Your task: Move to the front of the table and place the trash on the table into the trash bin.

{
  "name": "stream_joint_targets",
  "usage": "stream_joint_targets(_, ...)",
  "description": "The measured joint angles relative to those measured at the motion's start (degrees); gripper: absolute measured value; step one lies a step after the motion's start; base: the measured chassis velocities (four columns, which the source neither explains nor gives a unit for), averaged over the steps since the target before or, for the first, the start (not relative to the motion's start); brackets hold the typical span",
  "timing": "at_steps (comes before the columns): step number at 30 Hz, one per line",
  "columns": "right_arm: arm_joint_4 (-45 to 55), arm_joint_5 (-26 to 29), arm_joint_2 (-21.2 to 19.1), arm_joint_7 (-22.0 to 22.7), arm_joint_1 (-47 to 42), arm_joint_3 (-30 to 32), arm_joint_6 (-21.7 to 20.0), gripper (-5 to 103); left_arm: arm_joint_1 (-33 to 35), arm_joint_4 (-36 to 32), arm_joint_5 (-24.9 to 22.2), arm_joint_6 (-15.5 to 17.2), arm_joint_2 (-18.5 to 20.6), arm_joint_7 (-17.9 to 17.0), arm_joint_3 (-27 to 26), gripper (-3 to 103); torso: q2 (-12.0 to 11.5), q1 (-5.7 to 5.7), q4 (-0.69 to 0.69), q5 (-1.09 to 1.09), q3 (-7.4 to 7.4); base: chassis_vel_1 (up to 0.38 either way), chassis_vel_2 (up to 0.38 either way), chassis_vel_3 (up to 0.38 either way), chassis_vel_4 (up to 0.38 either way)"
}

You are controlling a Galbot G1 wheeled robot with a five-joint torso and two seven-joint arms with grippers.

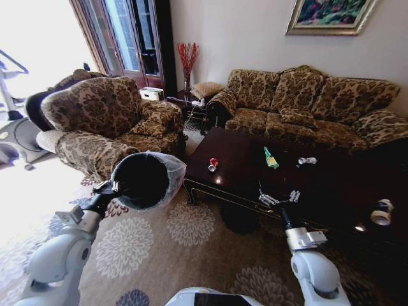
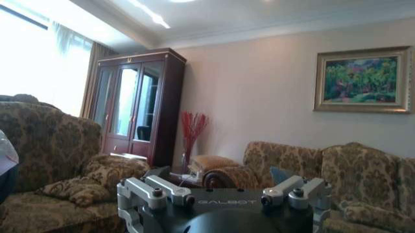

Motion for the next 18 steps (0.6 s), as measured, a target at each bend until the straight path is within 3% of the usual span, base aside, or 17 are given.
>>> stream_joint_targets(9,-1.44,-1.55,-1.41,1.18,2.71,-3.53,-1.4,100,-0.35,0.76,0.33,0.39,1.66,-0.11,0.78,2,-0.13,-0.06,0.0,-0.01,-0.07,-0.329,0.317,0.332,-0.307)
stream_joint_targets(13,-3.01,-1.08,-3.07,2.93,5.08,-8.07,-5.33,100,-0.58,2.26,-0.42,0.42,3.9,-0.34,0.82,2,-0.21,-0.02,-0.01,-0.01,-0.08,-0.296,0.308,0.304,-0.292)
stream_joint_targets(18,-7.13,0.14,-6.47,1.33,6.33,-11.62,-8.96,100,-0.08,2.9,-1.16,0.2,4.76,-0.48,0.56,2,-0.27,0.0,0.01,-0.02,-0.09,-0.17,0.181,0.118,-0.117)
